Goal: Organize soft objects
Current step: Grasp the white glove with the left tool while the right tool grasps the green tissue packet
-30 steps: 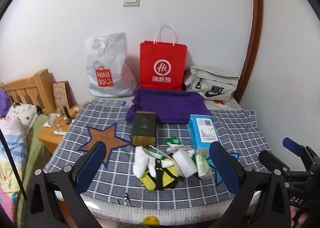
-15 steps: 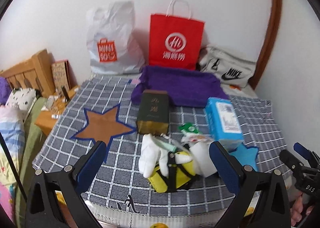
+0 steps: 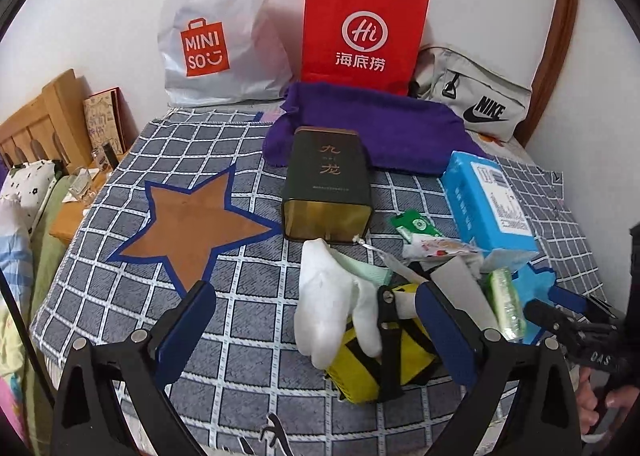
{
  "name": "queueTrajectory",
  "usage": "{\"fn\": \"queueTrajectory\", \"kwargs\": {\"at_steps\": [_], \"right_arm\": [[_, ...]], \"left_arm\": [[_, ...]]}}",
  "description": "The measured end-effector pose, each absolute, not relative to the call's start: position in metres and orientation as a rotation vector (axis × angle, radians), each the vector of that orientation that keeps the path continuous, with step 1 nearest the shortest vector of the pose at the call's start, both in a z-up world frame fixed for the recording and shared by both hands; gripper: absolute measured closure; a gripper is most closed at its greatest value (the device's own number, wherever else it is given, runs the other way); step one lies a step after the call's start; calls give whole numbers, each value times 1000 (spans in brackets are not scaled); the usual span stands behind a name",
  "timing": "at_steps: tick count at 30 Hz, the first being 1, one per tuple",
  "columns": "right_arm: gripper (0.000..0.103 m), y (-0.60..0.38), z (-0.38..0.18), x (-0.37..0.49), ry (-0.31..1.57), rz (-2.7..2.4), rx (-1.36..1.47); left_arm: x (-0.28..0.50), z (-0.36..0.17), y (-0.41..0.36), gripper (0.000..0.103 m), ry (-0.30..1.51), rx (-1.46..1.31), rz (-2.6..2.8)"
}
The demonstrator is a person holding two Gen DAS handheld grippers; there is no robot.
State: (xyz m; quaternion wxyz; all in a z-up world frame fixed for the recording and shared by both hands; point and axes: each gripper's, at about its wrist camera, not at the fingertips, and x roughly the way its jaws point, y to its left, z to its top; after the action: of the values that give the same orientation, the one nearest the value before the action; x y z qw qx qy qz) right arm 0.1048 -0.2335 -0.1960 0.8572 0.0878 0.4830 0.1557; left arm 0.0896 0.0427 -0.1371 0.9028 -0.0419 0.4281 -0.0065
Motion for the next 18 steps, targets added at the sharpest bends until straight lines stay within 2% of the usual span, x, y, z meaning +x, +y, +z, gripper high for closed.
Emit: {"fn": "queueTrajectory", "kwargs": {"at_steps": [5,8,10,11,12,18], "right_arm": [[14,-225,-219,124,1092,397,253],[25,-221,-230,127,1110,454,298],[38,-221,-231,126,1104,494,329],[49,-221,-230,126,1106,503,328],[52,-222,-228,126,1107,503,315],[53,-231,-215,117,1069,453,228]], "left_arm": [[102,-145,52,3,888,-129,-60],[108,-151,54,3,898,-153,-85],[114,-158,54,3,913,-158,-77],[117,-162,54,3,920,-160,-73],[121,-166,55,3,930,-162,-69],[140,-190,58,8,995,-192,-55]]}}
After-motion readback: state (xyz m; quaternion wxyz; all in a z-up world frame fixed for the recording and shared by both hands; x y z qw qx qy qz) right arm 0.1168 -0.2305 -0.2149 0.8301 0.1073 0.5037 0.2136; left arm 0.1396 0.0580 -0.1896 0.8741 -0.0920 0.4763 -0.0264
